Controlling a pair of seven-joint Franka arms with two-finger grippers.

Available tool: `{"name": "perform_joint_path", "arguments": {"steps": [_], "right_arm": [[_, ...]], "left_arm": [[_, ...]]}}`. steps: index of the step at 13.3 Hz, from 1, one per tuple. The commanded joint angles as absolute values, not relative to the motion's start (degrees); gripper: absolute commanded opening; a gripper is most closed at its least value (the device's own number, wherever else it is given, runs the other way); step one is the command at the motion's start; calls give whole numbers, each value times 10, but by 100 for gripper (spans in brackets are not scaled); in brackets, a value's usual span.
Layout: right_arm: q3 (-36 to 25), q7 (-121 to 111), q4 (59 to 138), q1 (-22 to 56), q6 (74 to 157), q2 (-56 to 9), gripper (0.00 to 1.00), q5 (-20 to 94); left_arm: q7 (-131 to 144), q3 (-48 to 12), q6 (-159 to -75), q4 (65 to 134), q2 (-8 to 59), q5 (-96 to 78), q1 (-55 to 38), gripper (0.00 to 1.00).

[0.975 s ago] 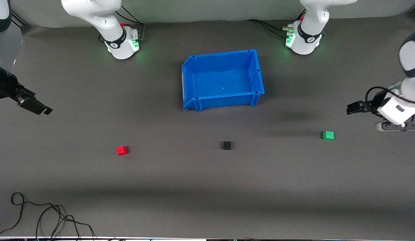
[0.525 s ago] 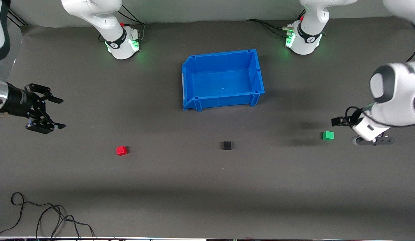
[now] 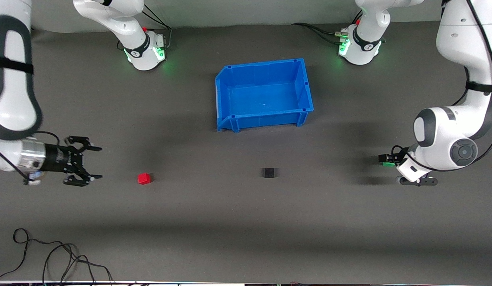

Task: Attach green and red cubes to black cube
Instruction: 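Reach the right gripper to the red cube while the left gripper reaches the green cube, then grasp the red cube with the right gripper while the left gripper grasps green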

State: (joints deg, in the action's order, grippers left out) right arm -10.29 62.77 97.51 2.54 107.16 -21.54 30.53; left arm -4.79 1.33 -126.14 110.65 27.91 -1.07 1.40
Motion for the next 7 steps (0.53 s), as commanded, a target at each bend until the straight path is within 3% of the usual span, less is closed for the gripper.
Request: {"name": "perform_joint_path", "arguments": {"steps": [1,5,7], "right_arm": [[-106,551,1069,33,1181,-209,100,369],[-103,453,1071,33,1229,-290,100,439],[-100,418,1070,40,1261,-320,100,472]], "left_arm": [[-57,16,-1298,1115,303,11,11,83],[-90,17,-1302,1112,308,21,16,80],[-91,17,-1305,1110,316,21,17,71]]}}
